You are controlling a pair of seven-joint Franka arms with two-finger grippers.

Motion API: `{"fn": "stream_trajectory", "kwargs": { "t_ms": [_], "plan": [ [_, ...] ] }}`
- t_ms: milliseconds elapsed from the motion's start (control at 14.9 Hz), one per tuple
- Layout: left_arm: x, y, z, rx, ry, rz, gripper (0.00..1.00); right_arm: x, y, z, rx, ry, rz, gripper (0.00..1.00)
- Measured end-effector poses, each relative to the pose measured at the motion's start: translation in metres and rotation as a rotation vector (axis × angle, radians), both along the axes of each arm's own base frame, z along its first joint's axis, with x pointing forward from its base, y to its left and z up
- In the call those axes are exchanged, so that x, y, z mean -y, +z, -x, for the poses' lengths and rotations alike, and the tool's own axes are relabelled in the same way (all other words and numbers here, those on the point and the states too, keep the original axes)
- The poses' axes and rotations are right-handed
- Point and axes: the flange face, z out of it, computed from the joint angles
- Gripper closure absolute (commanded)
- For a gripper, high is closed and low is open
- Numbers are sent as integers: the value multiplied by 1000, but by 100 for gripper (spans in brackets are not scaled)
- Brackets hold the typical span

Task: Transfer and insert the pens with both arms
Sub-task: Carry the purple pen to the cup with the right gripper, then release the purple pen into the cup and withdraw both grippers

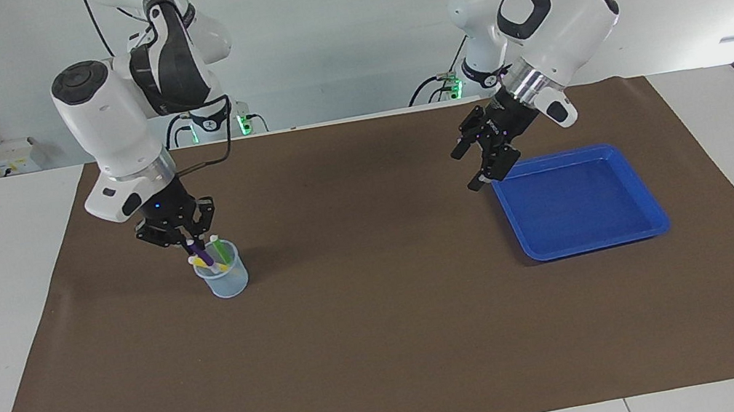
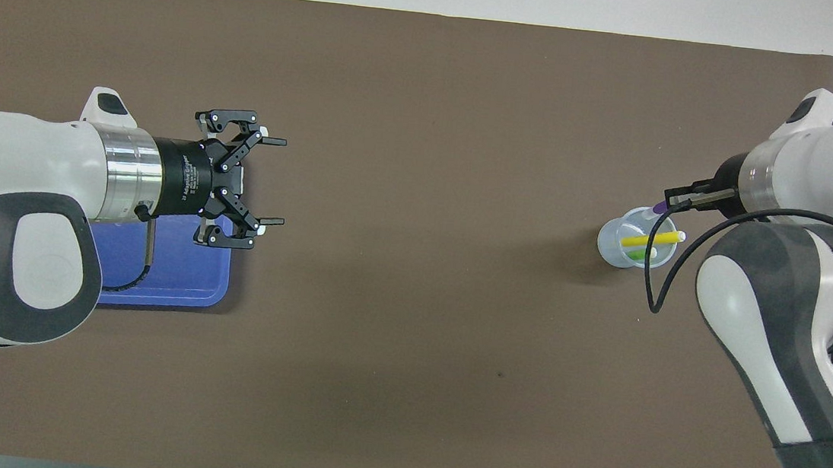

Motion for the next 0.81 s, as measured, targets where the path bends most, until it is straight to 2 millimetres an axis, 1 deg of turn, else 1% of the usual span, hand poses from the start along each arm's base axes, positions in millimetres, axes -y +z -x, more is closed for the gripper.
{"fn": "stream_trajectory", "kwargs": {
  "t_ms": [269, 404, 539, 606, 673, 741, 808],
  "plan": [
    [-40, -1, -13, 71, -28, -25, 0, 0, -25, 2, 26, 1, 1, 100],
    [-49, -5, -14, 121, -103, -65, 0, 0, -36, 4, 29, 2, 0, 100],
    [-55, -10, -15, 172, -213, -149, 0, 1, -47, 7, 24, 2, 1, 99],
    [-60, -11, -15, 198, -268, -193, 0, 1, -50, 8, 20, 2, 1, 72],
    [-66, -12, -16, 231, -339, -246, 0, 1, -52, 9, 22, 2, 1, 39],
    [-72, -13, -17, 269, -422, -302, 0, 1, -53, 9, 29, 2, 0, 22],
    [-78, -14, -18, 312, -519, -359, 0, 0, -53, 8, 34, 2, 0, 13]
  ]
}}
